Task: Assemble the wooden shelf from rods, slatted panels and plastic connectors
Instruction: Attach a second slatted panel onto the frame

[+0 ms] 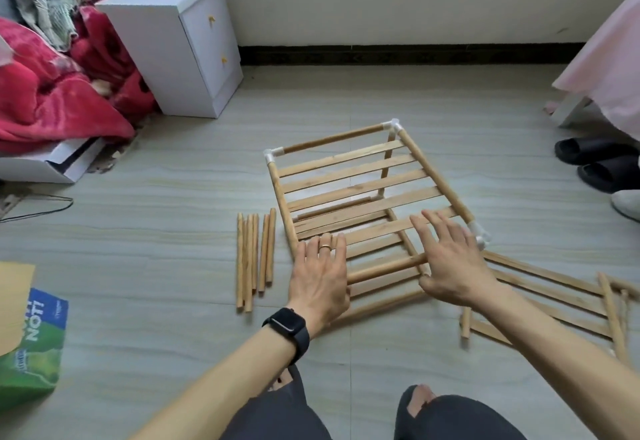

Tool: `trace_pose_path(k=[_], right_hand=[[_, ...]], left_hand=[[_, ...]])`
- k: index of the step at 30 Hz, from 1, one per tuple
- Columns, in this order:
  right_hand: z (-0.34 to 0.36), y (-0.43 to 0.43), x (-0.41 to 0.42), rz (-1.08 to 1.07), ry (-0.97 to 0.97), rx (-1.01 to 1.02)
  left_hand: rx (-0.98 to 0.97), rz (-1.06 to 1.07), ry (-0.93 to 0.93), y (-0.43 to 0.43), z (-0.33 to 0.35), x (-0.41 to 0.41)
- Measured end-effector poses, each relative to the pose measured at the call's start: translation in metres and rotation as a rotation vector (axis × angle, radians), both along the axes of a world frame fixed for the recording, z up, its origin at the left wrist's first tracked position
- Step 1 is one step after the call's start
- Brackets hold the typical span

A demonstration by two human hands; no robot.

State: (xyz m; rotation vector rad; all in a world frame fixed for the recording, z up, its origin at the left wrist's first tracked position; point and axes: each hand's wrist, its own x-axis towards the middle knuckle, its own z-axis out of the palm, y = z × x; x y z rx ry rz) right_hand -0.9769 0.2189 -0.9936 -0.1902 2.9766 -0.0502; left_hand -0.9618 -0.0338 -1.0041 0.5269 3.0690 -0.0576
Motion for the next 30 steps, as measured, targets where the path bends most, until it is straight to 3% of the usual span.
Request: trace_pose_path(k=[5,13,18,24,30], right_hand=[[-0.006,0.007,-0.034,0.003,-0.075,0.054],[-0.001,0.004,-0.062,0.110,0.071,0.228],[-0.007,0.005,-0.060,0.121,0.090,0.158],[-0.009,0.030,-0.052,0.326,0.181,0.187],[-0.005,0.020,-0.059,0.271,0.181,0.099]], left_hand=[[0.034,0.034,-0.041,-0.003,0.001,-0.034],[-0.005,-0.065,0.037,-0.045,0.005,-0.078],[-0.040,-0.053,0.075,-0.042,0.003,-0.081],[-0.082,-0.078,0.063,-0.054,0.004,-0.087],[-0.109,-0.074,0.089,-0.055,0.005,-0.095]])
